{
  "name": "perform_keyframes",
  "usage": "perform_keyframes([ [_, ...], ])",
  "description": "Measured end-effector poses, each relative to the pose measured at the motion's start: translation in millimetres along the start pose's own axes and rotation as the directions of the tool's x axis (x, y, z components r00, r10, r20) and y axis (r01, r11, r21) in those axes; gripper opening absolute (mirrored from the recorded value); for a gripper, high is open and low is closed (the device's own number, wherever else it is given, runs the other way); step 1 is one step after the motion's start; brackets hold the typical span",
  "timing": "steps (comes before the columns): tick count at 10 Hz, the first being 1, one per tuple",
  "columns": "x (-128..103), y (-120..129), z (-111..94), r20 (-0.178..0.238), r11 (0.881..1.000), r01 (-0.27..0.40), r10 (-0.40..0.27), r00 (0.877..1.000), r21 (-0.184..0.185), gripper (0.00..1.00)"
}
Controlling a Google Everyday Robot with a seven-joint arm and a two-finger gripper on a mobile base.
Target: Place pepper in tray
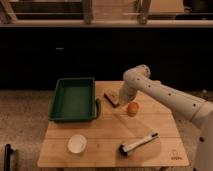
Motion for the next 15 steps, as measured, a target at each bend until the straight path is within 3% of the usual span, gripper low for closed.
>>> perform_keyframes([
  [1,3.8,1.5,13.4,0.009,0.999,0.041,-0.041,0.999,-0.008,0.77],
  [3,13.4,3.3,26.8,0.018,0.990,0.139,-0.139,0.990,-0.019,0.80],
  [8,10.5,-1.3,7.1,0.024,0.958,0.288,-0.287,0.958,-0.021,0.80],
  [15,-43.0,-21.2,20.6,0.048,0.896,0.442,-0.440,0.897,-0.047,0.80],
])
